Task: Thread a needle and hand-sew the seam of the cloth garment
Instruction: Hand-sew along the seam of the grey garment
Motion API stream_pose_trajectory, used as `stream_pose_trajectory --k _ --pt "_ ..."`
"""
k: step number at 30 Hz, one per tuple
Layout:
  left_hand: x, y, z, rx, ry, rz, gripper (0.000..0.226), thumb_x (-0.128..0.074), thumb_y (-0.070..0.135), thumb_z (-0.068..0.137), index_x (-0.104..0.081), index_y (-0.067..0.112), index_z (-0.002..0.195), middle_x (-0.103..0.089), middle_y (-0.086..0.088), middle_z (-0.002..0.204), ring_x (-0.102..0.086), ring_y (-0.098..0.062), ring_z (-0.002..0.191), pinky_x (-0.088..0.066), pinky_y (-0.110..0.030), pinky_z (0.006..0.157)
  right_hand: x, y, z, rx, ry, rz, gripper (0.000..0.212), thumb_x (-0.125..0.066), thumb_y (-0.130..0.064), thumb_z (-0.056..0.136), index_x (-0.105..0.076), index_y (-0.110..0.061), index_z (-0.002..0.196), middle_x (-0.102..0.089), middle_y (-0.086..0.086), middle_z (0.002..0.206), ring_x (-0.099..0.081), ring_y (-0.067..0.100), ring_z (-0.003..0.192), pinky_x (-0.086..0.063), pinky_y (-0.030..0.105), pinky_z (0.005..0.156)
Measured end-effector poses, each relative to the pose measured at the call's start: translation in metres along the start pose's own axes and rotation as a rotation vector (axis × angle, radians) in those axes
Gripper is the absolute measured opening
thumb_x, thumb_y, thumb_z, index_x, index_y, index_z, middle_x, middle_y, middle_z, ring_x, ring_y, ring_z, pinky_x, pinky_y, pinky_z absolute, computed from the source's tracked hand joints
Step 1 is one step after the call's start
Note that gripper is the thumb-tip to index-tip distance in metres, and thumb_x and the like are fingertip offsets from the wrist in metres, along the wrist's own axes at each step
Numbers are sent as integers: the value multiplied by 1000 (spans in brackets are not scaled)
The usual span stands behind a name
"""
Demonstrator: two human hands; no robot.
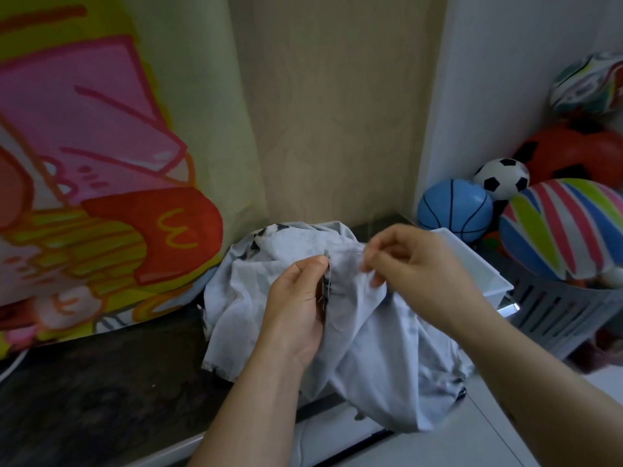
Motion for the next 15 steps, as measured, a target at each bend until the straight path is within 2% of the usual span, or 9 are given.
stream_pose_trajectory --k 2,4,11,15 --pt "-3 0 -1 0 -31 -6 18 -55 12 93 -62 -4 88 -63 -26 84 -63 -27 77 -55 -35 71 -26 -2 -8 -38 -194 -30 9 -59 -4 86 -65 -6 79 -70 3 65 -61 7 50 -42 9 49" --pt "-6 1 -3 9 -45 -25 15 -54 12 93 -60 0 88 -62 -17 74 -62 -22 67 -55 -30 60 -38 -1 -13 -68 -274 -43 12 -59 -6 87 -64 -6 76 -68 4 61 -58 7 47 -42 10 49" --pt "-5 7 -4 -26 -55 -39 18 -53 14 94 -60 -1 101 -61 -22 85 -61 -30 81 -54 -36 70 -42 -2 -13 -81 -262 -18 14 -58 -9 89 -64 -8 76 -65 0 55 -54 6 43 -47 13 48" --pt "-6 8 -4 -32 -63 -36 14 -54 13 94 -60 1 92 -63 -15 77 -62 -24 75 -54 -32 66 -42 -2 -12 -104 -249 8 14 -57 -7 88 -64 -8 76 -65 2 54 -53 7 42 -47 15 47"
Point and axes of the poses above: each hand's wrist, its own z-axis towards the middle knuckle, its own x-axis out of the back of the hand, y = z × x, the point moved 10 cm from there along z, towards the middle knuckle
